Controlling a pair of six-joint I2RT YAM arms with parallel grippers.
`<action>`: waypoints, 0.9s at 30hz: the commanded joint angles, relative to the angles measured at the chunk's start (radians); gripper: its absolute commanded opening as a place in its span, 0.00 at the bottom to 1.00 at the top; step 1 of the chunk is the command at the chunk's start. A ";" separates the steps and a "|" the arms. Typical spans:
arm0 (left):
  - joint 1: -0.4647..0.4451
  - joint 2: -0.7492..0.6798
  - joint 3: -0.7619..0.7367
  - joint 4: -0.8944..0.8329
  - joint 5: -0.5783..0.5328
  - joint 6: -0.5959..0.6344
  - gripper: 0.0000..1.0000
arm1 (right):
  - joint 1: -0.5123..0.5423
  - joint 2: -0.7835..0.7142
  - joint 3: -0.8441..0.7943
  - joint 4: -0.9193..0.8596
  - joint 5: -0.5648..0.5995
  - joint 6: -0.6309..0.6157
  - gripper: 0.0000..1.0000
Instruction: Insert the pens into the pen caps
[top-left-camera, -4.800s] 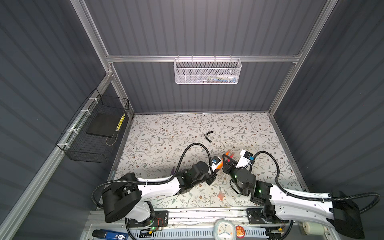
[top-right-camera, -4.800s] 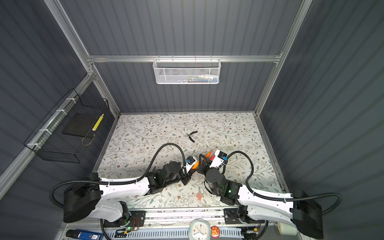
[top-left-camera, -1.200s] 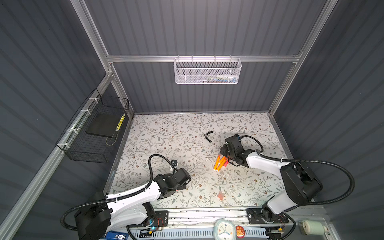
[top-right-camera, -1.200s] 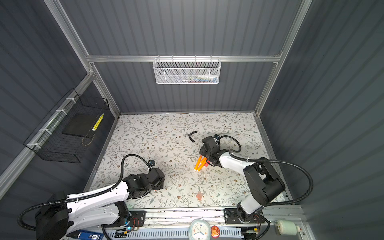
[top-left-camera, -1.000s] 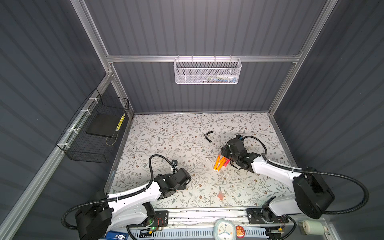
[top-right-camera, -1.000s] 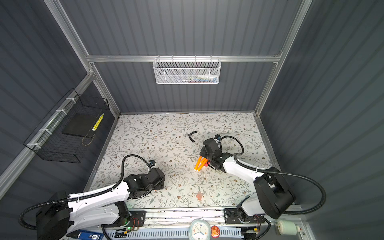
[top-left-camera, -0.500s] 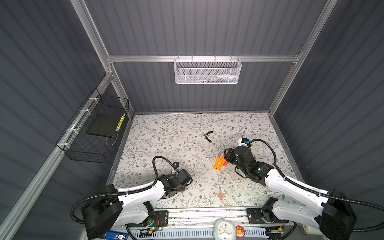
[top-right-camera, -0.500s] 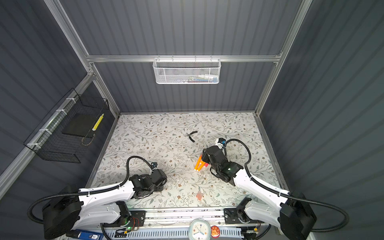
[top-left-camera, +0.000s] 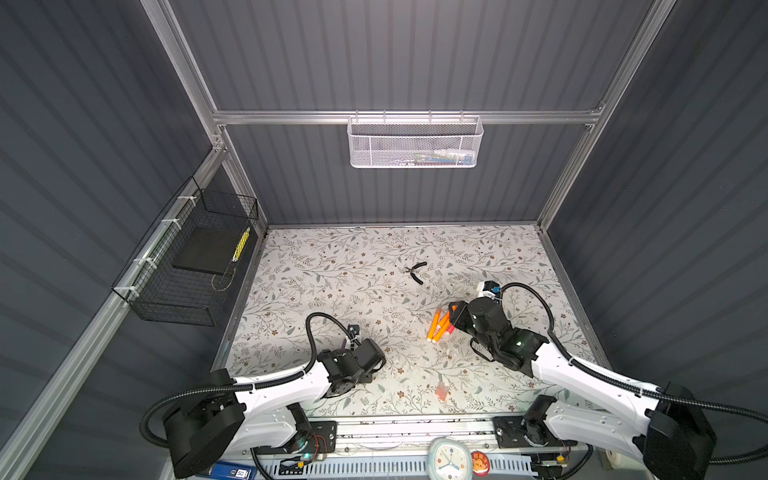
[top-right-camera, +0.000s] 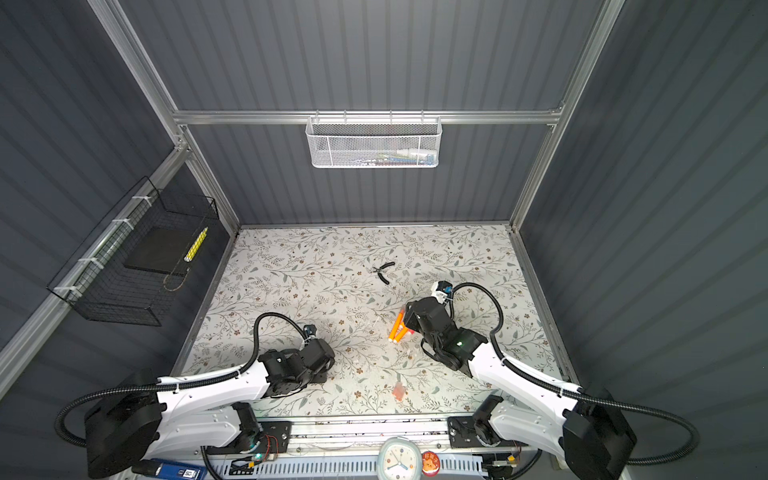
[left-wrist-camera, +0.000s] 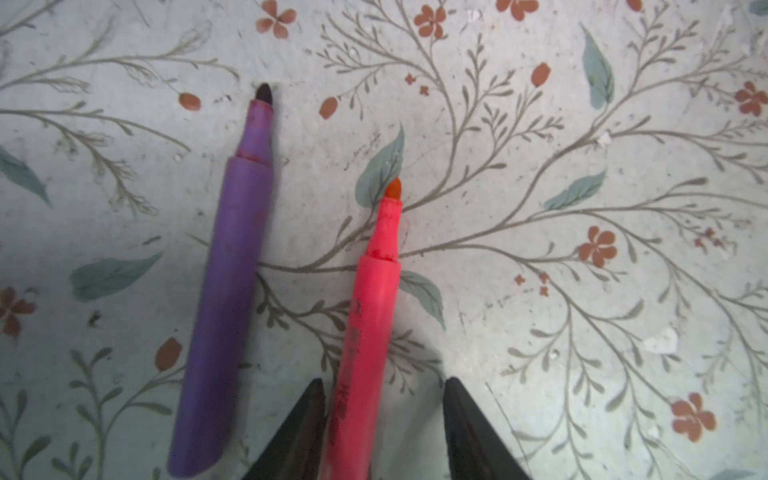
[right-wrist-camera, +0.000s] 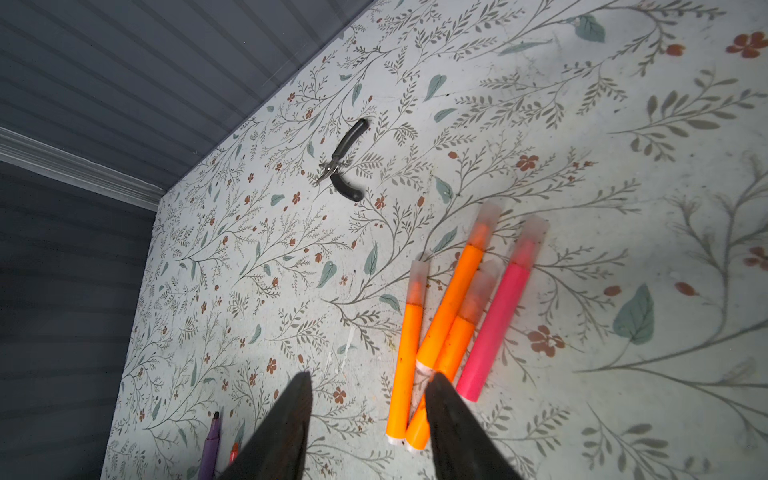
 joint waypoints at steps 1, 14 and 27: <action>-0.033 0.002 -0.029 -0.064 0.068 -0.054 0.47 | 0.007 0.021 -0.006 0.019 0.002 0.008 0.48; -0.110 0.146 0.026 -0.110 -0.037 -0.121 0.23 | 0.021 0.035 -0.006 0.044 -0.005 0.014 0.48; -0.113 0.160 0.097 0.008 -0.049 -0.056 0.09 | 0.079 -0.020 -0.091 0.176 0.004 0.027 0.51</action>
